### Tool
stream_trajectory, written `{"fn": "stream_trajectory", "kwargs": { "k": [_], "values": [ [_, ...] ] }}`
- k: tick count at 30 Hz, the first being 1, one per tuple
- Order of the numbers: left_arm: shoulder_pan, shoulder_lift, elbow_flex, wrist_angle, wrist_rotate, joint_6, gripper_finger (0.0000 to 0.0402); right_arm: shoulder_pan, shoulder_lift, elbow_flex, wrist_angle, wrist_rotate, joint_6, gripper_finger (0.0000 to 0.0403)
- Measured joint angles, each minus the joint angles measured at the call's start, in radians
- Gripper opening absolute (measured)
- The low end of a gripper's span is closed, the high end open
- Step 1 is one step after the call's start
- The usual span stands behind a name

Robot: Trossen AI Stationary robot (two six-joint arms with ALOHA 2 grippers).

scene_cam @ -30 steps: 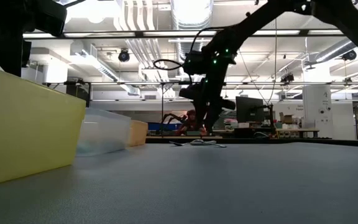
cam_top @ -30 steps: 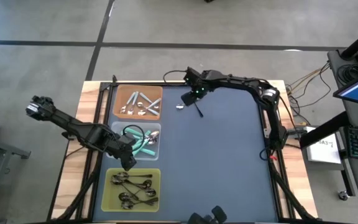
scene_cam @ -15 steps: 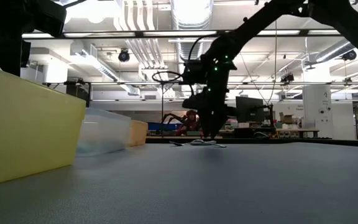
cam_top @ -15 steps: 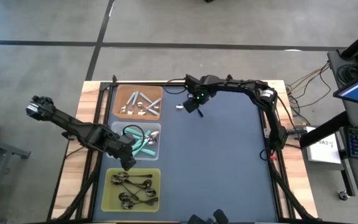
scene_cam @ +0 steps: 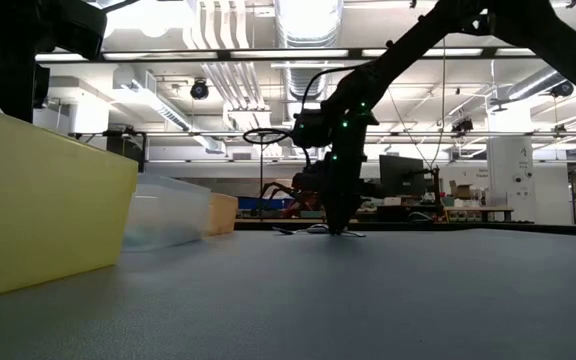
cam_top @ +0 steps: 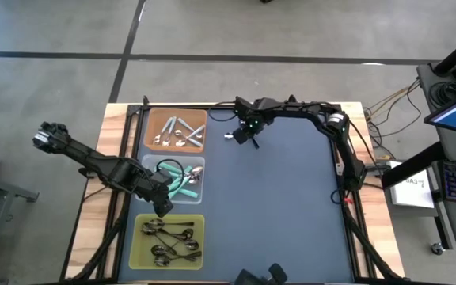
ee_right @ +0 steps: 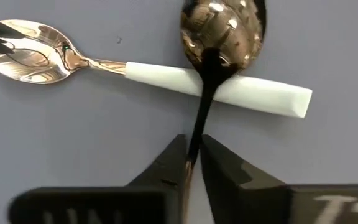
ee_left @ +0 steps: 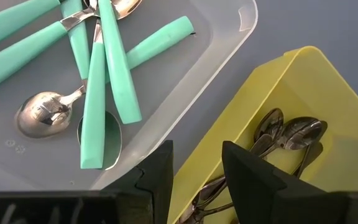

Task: Sort silverware by color (type)
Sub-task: Put the black spoon into the yellow bin

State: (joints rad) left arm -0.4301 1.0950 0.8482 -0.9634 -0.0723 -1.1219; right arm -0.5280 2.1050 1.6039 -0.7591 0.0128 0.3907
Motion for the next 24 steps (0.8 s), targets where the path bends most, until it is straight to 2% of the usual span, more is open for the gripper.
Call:
{"fn": "stream_trajectory", "kwargs": {
  "k": [2,4,9,14,17,20,24],
  "values": [
    [0.000,0.000,0.000,0.000,0.000,-0.001,0.0119,-0.001,0.001,0.000,0.004,-0.003,-0.011,0.0021],
    [0.000,0.000,0.000,0.000,0.000,-0.001,0.0119,-0.005,-0.003,0.000,0.005,-0.017,-0.032,0.0014],
    [0.000,0.000,0.000,0.000,-0.001,-0.005,0.0119,-0.026,-0.026,0.010,0.000,-0.119,-0.063,0.0011],
    [0.002,-0.002,0.000,0.000,-0.020,-0.024,0.0119,-0.016,-0.100,0.014,0.016,-0.244,-0.115,0.0010],
    [0.010,-0.005,0.000,0.000,-0.053,-0.032,0.0119,0.005,-0.149,0.015,0.028,-0.258,-0.153,0.0010],
    [0.029,-0.013,0.000,0.000,-0.139,-0.022,0.0119,0.034,-0.198,0.014,0.070,-0.259,-0.184,0.0009],
    [0.085,-0.022,0.000,-0.007,-0.314,0.081,0.0119,0.062,-0.260,0.015,0.165,-0.265,-0.195,0.0009]
  ]
}}
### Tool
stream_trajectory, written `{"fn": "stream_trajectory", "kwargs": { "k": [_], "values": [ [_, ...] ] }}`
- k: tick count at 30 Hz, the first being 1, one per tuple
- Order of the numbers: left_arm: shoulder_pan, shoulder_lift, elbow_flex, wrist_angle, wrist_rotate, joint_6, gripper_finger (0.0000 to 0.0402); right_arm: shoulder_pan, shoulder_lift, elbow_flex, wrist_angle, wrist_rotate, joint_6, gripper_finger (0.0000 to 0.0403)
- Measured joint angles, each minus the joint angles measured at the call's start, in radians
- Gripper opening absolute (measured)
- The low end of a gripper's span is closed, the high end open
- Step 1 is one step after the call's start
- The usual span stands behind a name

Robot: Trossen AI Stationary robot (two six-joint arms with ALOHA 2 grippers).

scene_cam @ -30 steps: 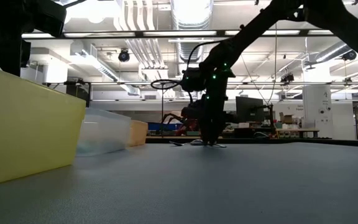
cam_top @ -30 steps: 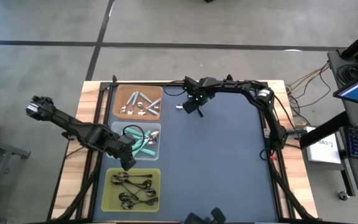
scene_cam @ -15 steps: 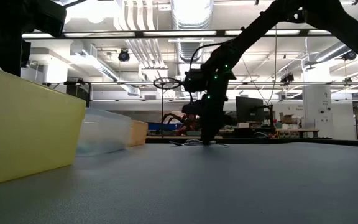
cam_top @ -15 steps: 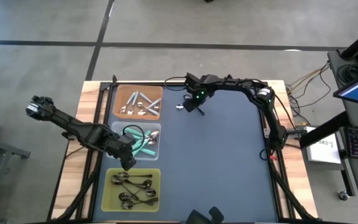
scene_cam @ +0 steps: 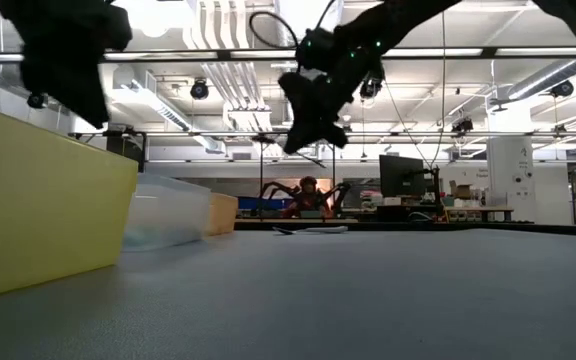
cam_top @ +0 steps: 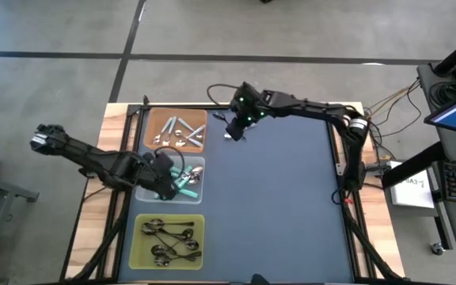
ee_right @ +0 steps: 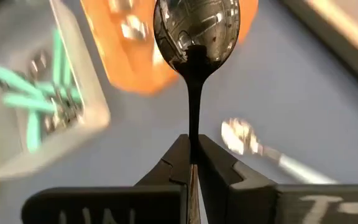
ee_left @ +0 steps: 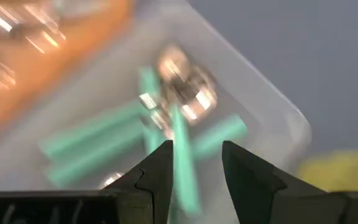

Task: Sort silverware by color (type)
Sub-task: Put the black spoon into the yellow bin

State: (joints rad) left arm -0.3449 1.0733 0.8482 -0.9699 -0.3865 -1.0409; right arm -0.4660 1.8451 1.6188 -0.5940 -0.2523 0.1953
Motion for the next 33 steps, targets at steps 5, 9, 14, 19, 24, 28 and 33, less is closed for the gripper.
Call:
{"fn": "stream_trajectory", "kwargs": {
  "k": [5,9,14,19,24,28,33],
  "values": [
    [0.094,-0.002,0.000,-0.015,-0.281,0.045,0.0119,0.021,-0.033,0.000,0.183,0.005,0.030,0.0009],
    [0.225,-0.003,0.000,0.026,-0.419,0.081,0.0119,0.040,-0.039,0.000,0.325,-0.019,0.040,0.0009],
    [0.408,0.014,0.000,0.444,-0.206,0.402,0.0119,0.064,-0.032,0.000,0.499,-0.017,0.018,0.0009],
    [0.482,0.065,0.006,0.760,-0.069,0.573,0.0118,0.064,-0.032,0.000,0.547,-0.008,0.014,0.0009],
    [0.497,0.085,0.009,0.769,-0.133,0.568,0.0118,0.064,-0.037,0.000,0.576,-0.008,0.013,0.0009],
    [0.501,0.094,0.009,0.822,-0.136,0.580,0.0118,0.066,-0.035,0.000,0.581,-0.011,0.003,0.0009],
    [0.518,0.097,0.009,0.917,-0.156,0.648,0.0118,0.066,-0.034,0.000,0.587,-0.017,-0.010,0.0009]
  ]
}}
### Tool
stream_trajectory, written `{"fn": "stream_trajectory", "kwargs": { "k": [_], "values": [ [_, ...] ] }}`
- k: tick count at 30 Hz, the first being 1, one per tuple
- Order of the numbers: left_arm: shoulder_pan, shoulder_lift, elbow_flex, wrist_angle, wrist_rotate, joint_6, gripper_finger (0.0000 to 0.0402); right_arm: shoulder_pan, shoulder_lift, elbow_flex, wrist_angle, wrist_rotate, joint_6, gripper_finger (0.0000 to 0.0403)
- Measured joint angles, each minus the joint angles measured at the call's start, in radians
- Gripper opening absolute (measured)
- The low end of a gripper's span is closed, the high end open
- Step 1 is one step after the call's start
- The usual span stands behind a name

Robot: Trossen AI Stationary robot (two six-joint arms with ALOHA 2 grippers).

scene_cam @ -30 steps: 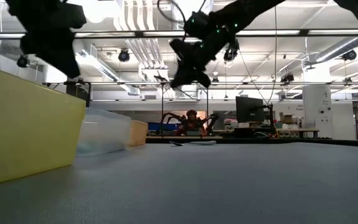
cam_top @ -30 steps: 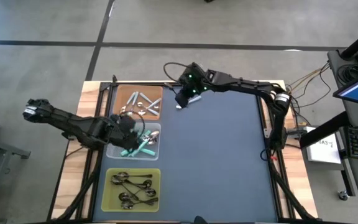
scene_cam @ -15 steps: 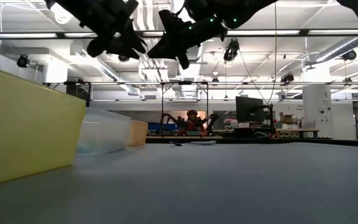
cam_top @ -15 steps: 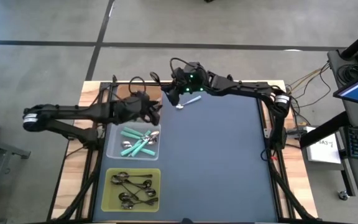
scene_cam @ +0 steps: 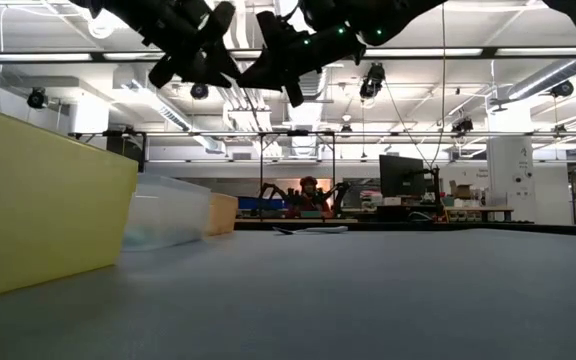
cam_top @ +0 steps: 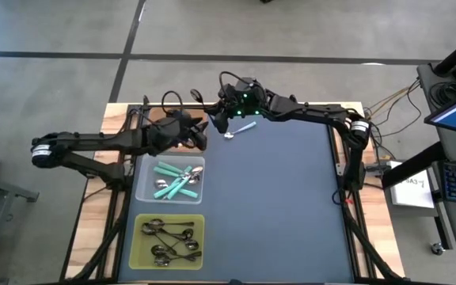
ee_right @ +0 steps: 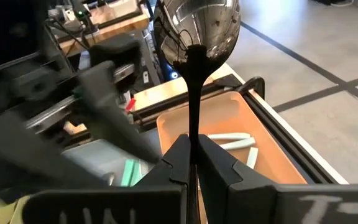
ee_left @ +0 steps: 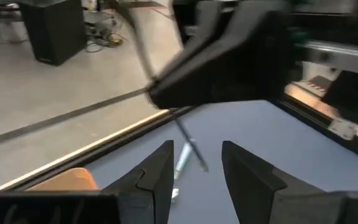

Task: Sort silverware by color (type)
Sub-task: Put the black spoon into the yellow bin

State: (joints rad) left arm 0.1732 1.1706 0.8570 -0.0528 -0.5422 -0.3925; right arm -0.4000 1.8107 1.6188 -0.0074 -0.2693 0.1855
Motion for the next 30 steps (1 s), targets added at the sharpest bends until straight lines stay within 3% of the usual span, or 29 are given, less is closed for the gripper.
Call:
{"fn": "stream_trajectory", "kwargs": {
  "k": [14,23,26,30],
  "values": [
    [0.093,0.015,0.000,0.069,0.141,0.017,0.0101,0.001,0.000,0.000,0.045,-0.027,-0.006,0.0009],
    [0.100,0.069,-0.001,0.092,0.143,0.017,0.0088,0.007,0.000,0.000,0.072,-0.065,-0.022,0.0009],
    [0.101,0.074,-0.001,0.087,0.144,0.019,0.0068,0.007,0.000,0.000,0.071,-0.065,-0.022,0.0009],
    [0.110,0.060,-0.001,0.050,0.147,0.017,0.0010,0.007,0.000,0.000,0.063,-0.068,-0.007,0.0009]
  ]
}}
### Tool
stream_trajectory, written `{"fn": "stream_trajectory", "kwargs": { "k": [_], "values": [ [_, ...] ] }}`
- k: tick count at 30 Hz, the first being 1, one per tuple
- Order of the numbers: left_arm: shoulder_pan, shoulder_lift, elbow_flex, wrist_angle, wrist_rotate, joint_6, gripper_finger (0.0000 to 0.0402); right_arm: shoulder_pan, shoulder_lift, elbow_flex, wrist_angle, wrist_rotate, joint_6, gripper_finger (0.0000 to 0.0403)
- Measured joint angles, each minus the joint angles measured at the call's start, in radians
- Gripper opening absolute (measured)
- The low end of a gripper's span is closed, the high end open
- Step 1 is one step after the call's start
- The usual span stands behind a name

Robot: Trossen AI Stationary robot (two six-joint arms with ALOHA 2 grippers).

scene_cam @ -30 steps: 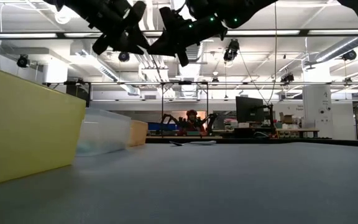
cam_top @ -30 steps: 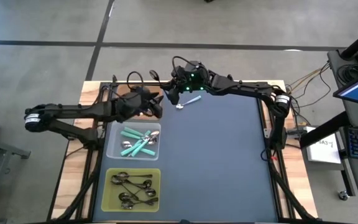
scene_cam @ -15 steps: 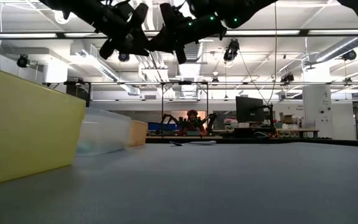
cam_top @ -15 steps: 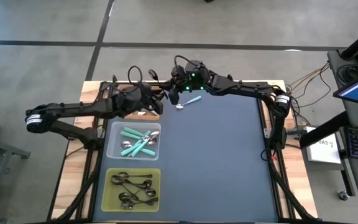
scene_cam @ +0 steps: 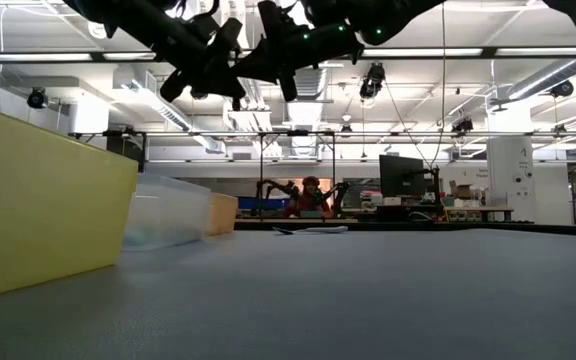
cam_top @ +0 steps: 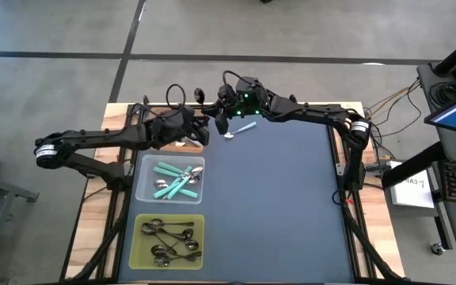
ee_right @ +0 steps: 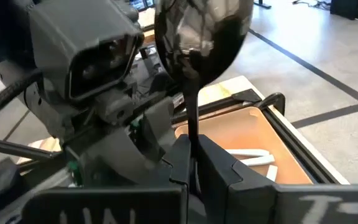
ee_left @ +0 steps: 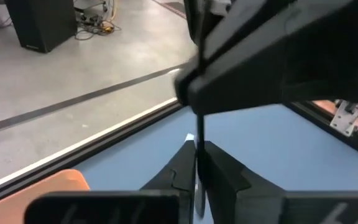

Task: Sort silverware by color (type)
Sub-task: Put the black spoon into the yellow bin

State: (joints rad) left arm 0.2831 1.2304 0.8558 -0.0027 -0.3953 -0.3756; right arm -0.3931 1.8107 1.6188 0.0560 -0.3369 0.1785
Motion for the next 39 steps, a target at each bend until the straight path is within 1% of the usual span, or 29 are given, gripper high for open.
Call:
{"fn": "stream_trajectory", "kwargs": {
  "k": [3,6,12,16,18,20,22,24,27,29,32,36,39],
  "values": [
    [0.004,-0.020,0.000,-0.006,0.000,0.001,0.0005,0.000,0.000,0.001,-0.002,-0.002,0.013,0.0009],
    [0.007,-0.039,-0.001,-0.028,0.036,0.001,0.0001,0.000,-0.002,0.002,-0.037,-0.007,0.043,0.0020],
    [0.008,-0.074,-0.001,-0.086,0.039,0.001,0.0000,-0.020,-0.010,0.001,-0.216,-0.018,-0.017,0.0075],
    [0.008,-0.105,0.000,-0.172,0.051,-0.003,0.0000,-0.030,-0.032,0.001,-0.345,-0.022,-0.078,0.0116],
    [0.008,-0.127,0.000,-0.260,0.093,-0.014,0.0000,-0.040,-0.042,0.002,-0.435,-0.025,-0.130,0.0131],
    [0.005,-0.158,0.000,-0.375,0.157,-0.043,0.0000,-0.052,-0.044,0.002,-0.527,-0.017,-0.204,0.0140],
    [-0.009,-0.183,0.000,-0.498,0.238,-0.089,0.0000,-0.061,-0.043,-0.004,-0.607,0.019,-0.279,0.0142],
    [-0.037,-0.206,0.000,-0.614,0.334,-0.131,0.0000,-0.061,-0.036,-0.014,-0.645,0.081,-0.343,0.0141],
    [-0.125,-0.245,0.000,-0.703,0.486,-0.202,0.0000,-0.059,-0.014,-0.018,-0.703,0.142,-0.386,0.0132],
    [-0.206,-0.267,0.000,-0.731,0.548,-0.277,0.0000,-0.059,0.001,-0.018,-0.712,0.154,-0.400,0.0126],
    [-0.339,-0.299,0.000,-0.759,0.566,-0.411,0.0000,-0.059,0.015,-0.018,-0.708,0.154,-0.433,0.0118],
    [-0.533,-0.312,0.000,-0.792,0.569,-0.498,0.0000,-0.061,0.049,-0.018,-0.694,0.157,-0.539,0.0111],
    [-0.687,-0.293,0.000,-0.791,0.571,-0.591,0.0000,-0.065,0.080,-0.018,-0.687,0.157,-0.599,0.0109]
  ]
}}
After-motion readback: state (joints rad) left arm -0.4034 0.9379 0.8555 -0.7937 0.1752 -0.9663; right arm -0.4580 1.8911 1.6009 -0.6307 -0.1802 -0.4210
